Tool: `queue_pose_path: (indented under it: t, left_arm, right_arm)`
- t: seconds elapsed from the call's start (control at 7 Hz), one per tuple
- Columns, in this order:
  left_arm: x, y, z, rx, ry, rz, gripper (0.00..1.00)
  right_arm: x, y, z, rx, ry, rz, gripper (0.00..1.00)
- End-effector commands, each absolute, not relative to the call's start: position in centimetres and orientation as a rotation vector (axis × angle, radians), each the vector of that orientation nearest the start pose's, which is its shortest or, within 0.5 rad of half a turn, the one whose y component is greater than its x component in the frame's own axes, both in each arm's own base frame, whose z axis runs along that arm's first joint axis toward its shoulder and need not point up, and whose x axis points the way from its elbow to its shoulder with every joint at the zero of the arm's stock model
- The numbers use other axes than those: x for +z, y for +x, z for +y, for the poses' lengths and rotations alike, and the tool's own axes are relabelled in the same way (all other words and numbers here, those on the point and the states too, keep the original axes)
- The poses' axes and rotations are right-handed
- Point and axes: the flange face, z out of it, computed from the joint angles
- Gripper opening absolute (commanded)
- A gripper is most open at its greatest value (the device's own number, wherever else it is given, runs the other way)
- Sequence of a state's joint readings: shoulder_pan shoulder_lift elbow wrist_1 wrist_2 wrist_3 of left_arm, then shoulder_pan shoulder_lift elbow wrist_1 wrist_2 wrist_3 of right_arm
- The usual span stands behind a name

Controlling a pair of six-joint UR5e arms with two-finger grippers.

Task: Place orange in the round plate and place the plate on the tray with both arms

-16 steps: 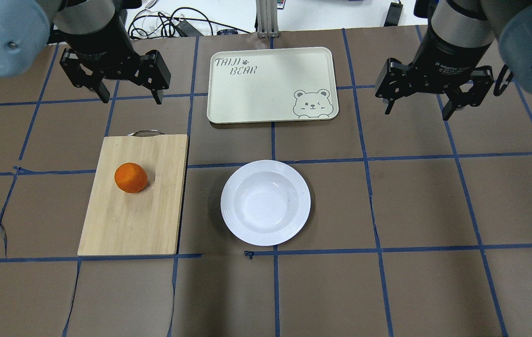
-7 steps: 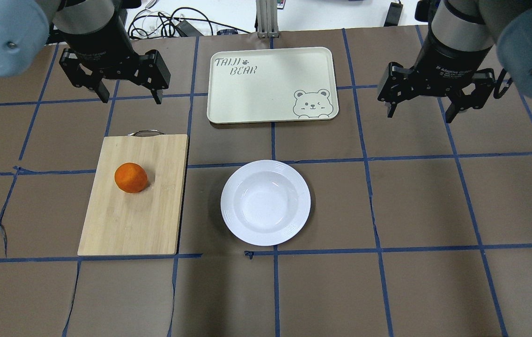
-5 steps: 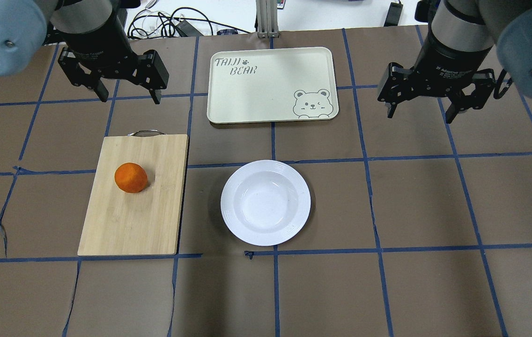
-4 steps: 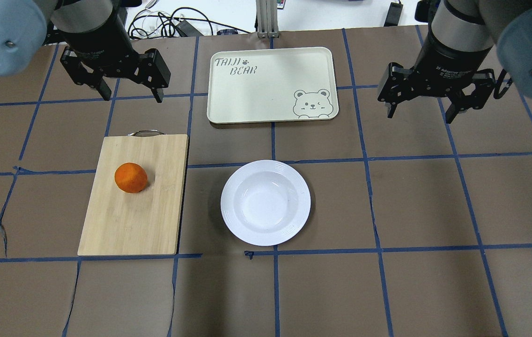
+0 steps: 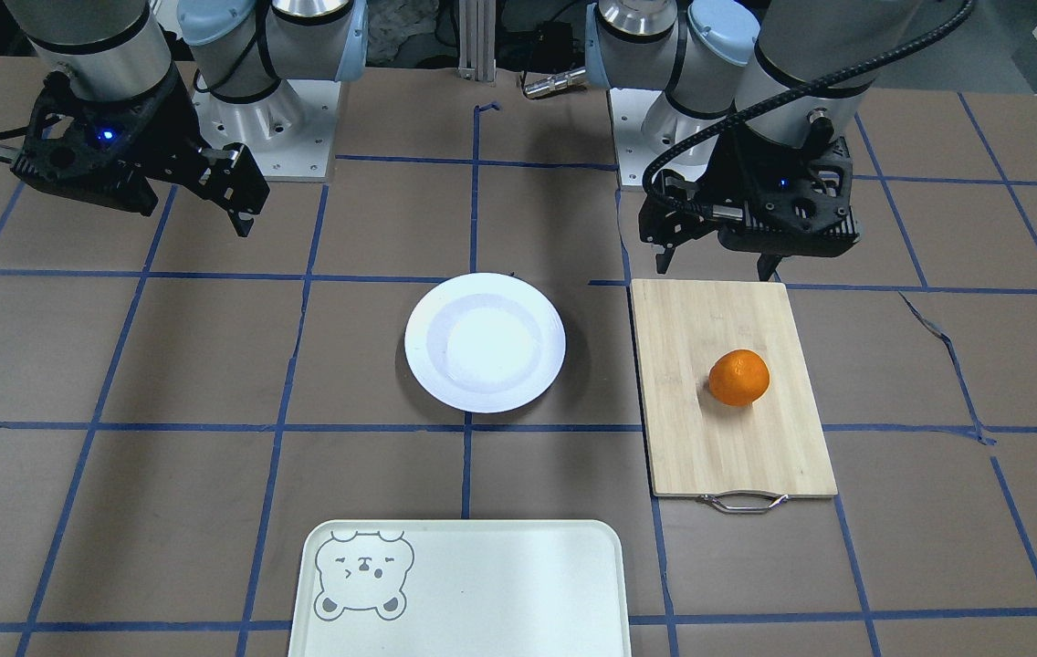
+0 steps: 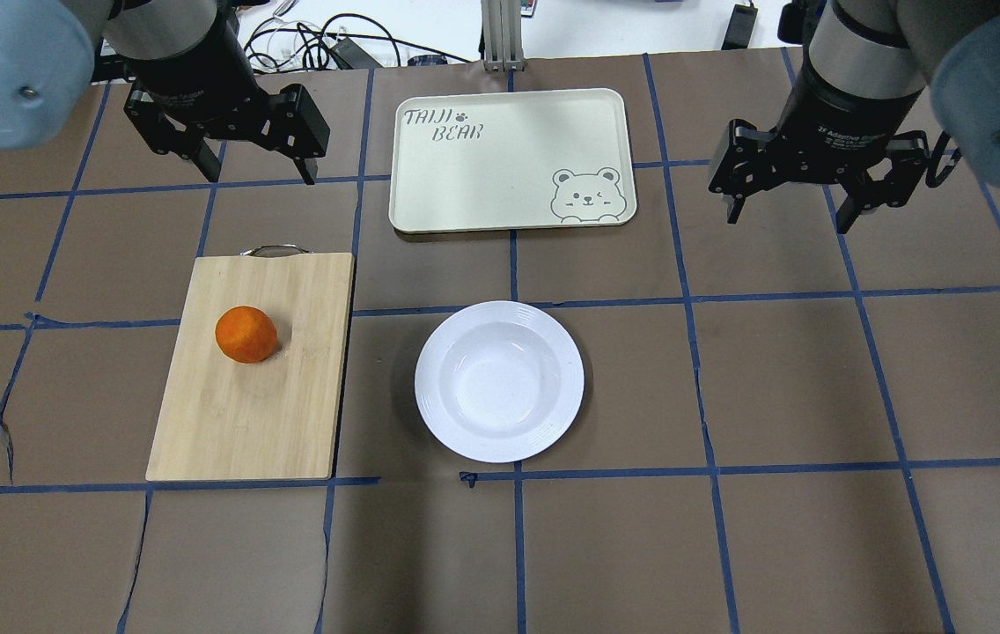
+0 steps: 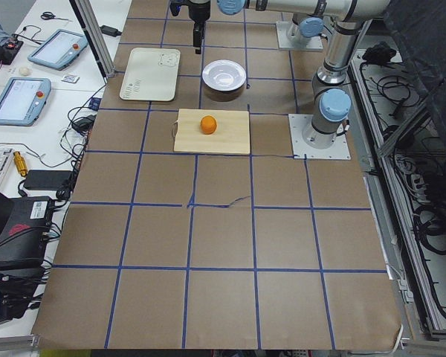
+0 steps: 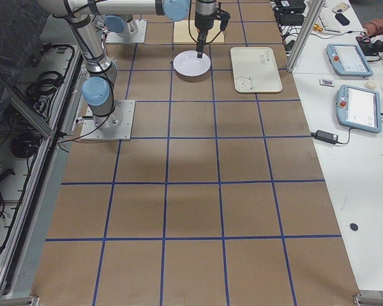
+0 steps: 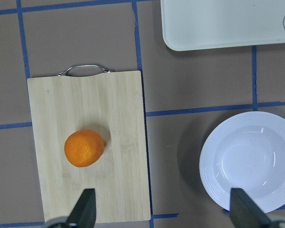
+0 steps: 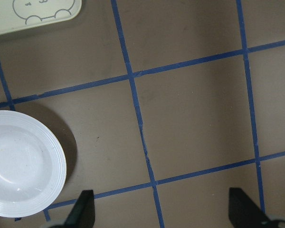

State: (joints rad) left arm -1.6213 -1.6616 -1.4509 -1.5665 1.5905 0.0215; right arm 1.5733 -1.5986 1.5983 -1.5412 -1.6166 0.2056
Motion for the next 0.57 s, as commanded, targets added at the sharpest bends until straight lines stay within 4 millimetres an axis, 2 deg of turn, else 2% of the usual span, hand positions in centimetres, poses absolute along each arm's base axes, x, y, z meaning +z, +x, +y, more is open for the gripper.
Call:
queue_pose_path:
  t: [0.0, 0.29, 0.43]
  left_arm:
    - [49.9, -15.9, -52.8, -0.046, 0.107, 3.123, 1.00]
    - [48.8, -15.7, -53.3, -0.015, 0.107, 3.117, 1.00]
    - [47.4, -15.5, -53.9, 0.028, 0.106, 3.115, 1.00]
  right_arm:
    - [48.5, 13.0, -47.7, 0.039, 0.321, 3.172, 1.00]
    - [48.5, 12.9, -47.7, 0.036, 0.324, 3.174, 1.00]
    - [48.5, 12.9, -47.7, 0.036, 0.326, 3.173, 1.00]
